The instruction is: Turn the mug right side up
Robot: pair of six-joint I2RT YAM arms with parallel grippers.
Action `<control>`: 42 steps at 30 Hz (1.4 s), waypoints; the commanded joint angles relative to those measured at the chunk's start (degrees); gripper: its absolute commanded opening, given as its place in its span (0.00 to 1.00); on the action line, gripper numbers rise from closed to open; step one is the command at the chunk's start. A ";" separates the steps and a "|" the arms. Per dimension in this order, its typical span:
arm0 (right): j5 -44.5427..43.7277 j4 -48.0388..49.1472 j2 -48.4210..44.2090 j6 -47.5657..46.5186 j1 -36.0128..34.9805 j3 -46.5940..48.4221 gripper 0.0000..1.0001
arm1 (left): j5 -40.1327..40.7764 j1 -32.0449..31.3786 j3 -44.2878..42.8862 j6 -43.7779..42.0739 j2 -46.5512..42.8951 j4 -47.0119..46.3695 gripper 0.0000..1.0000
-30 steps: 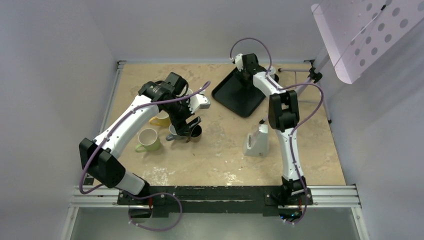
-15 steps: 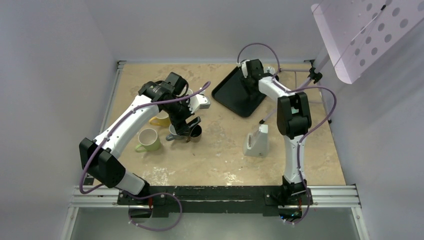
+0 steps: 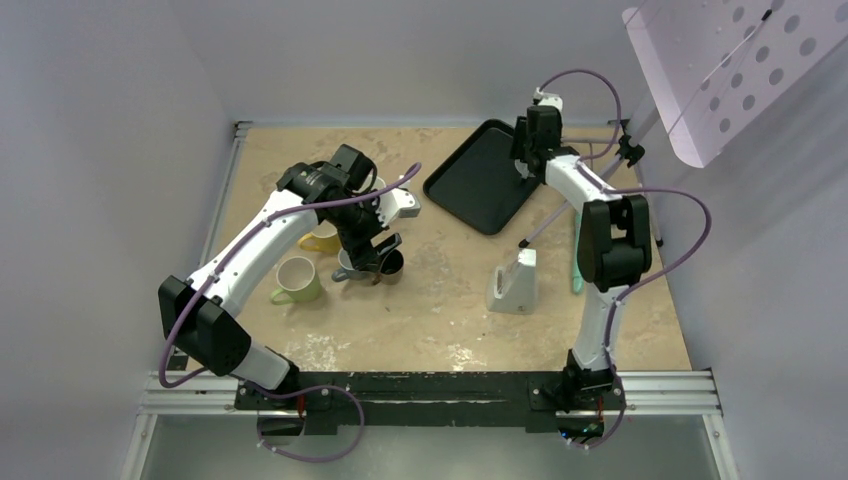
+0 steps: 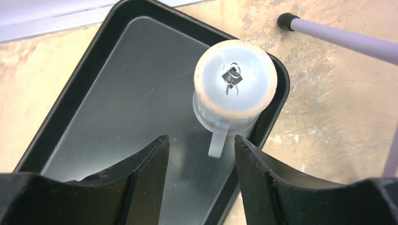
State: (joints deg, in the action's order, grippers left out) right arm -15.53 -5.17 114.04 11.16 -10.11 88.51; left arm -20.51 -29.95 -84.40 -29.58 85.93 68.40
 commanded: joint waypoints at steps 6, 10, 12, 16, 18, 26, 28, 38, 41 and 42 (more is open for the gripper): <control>-4.93 -2.59 3.66 21.67 0.49 2.03 0.58 | 0.90 0.43 -1.81 -1.00 -2.04 -0.55 0.85; -7.64 0.41 3.50 24.82 0.46 -1.24 0.57 | 0.93 0.43 -1.99 -1.02 -2.33 -0.57 0.85; -9.50 -0.78 5.09 24.83 0.53 0.41 0.57 | 1.09 0.51 -2.00 -1.13 -2.30 -0.57 0.85; -11.00 -4.03 8.96 23.71 0.88 5.63 0.45 | 1.22 0.51 -1.91 -1.40 -2.36 -0.57 0.85; -10.39 -3.74 9.91 22.95 0.89 7.04 0.46 | 1.51 0.52 -1.91 -1.50 -2.35 -0.83 0.85; -9.65 -6.50 12.00 24.59 1.82 10.06 0.39 | 2.19 0.70 -2.08 -1.81 -2.54 -0.69 0.85; -9.55 -7.12 12.33 24.97 1.93 10.43 0.33 | 2.23 0.69 -2.00 -1.87 -2.68 -0.71 0.85; -6.66 -4.47 10.03 18.93 2.02 8.47 0.00 | 3.05 0.87 -2.13 -1.23 -3.03 -0.59 0.85; -2.53 -0.56 5.98 14.44 1.78 6.03 0.00 | 5.47 1.20 -3.08 0.84 -2.25 -0.79 0.86; -0.77 0.73 4.23 13.05 1.67 5.12 0.00 | 6.05 1.29 -3.69 1.62 -1.95 -0.62 0.86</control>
State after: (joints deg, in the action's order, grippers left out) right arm -21.43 -11.16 126.50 30.35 -8.29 96.05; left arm -17.02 -29.52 -84.53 -29.98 84.62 68.31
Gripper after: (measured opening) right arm 0.132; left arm 0.856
